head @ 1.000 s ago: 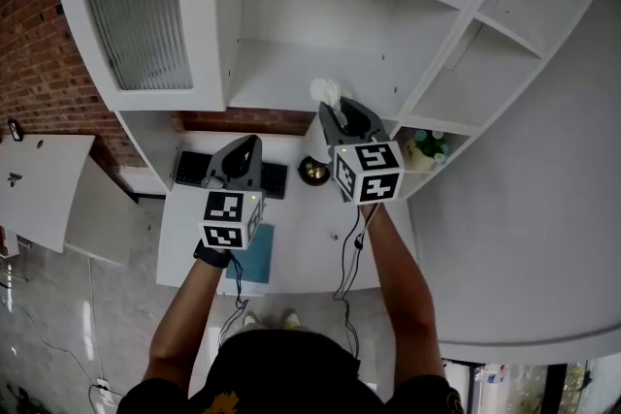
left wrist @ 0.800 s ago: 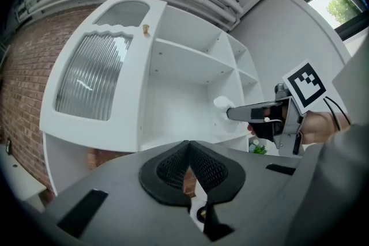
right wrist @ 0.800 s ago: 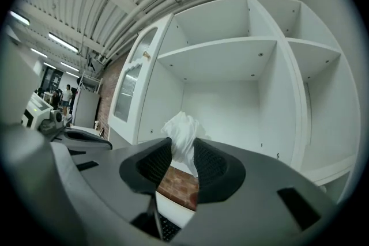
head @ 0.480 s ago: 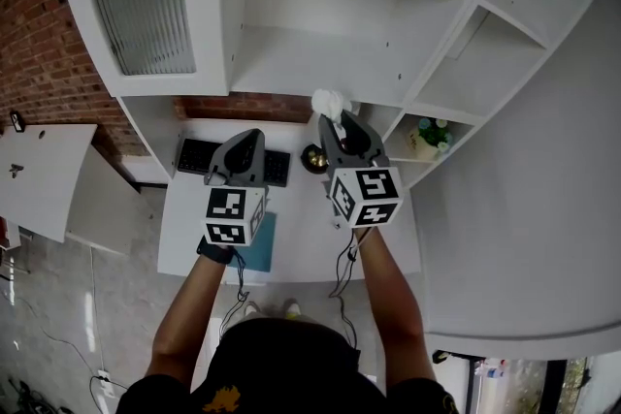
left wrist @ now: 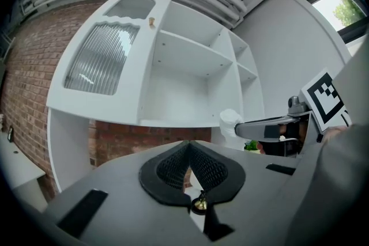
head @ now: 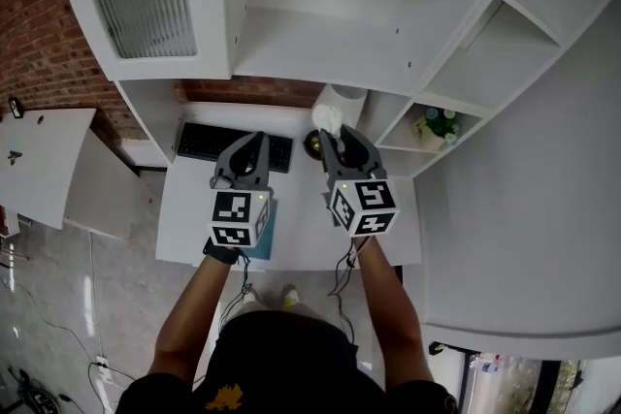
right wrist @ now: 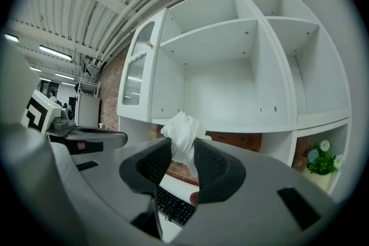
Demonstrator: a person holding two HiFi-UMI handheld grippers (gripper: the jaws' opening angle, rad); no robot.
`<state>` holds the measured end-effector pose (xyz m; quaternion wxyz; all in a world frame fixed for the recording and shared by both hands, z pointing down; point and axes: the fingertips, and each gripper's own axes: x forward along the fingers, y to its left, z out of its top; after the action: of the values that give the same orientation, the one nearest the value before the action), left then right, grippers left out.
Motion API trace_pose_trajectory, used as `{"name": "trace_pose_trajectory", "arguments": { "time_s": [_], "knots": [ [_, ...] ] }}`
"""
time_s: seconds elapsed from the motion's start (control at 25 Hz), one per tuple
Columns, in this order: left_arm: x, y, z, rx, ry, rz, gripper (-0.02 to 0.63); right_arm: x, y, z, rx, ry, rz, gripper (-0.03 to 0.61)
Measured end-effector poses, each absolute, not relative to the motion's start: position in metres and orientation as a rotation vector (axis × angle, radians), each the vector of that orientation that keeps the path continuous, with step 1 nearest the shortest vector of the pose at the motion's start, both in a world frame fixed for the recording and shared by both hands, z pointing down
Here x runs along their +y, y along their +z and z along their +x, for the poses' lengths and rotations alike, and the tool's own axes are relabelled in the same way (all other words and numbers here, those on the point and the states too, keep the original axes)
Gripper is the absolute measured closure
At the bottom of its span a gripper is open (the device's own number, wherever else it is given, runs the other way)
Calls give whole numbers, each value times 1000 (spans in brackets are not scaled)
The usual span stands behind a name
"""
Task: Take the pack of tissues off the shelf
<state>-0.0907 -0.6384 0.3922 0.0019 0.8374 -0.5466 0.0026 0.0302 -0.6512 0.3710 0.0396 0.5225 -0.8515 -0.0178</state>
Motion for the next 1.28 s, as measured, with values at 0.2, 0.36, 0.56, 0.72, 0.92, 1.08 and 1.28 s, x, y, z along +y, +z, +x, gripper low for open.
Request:
{"name": "trace_pose_trajectory", "arguments": {
  "time_s": [0.2, 0.36, 0.56, 0.72, 0.92, 1.08, 1.28],
  "knots": [
    [-643, 430, -86, -1693, 56, 2586, 603, -653, 411, 31, -2563, 21, 1574, 454],
    [-643, 475, -80, -1658, 117, 2535, 603, -649, 458, 32, -2496, 57, 1535, 453],
    [-642, 535, -75, -1617, 182, 2457, 603, -642, 521, 37, -2449, 205, 1506, 453],
    [-640, 581, -71, -1583, 225, 2417, 603, -637, 566, 48, -2403, 325, 1525, 453],
    [-639, 624, -57, -1549, 225, 2460, 603, -635, 627, 50, -2366, 415, 1529, 453],
    [-627, 670, -47, -1520, 299, 2437, 603, -615, 680, 47, -2310, 477, 1481, 453],
    [-613, 716, -44, -1486, 364, 2397, 603, -601, 730, 52, -2226, 586, 1495, 451]
  ]
}}
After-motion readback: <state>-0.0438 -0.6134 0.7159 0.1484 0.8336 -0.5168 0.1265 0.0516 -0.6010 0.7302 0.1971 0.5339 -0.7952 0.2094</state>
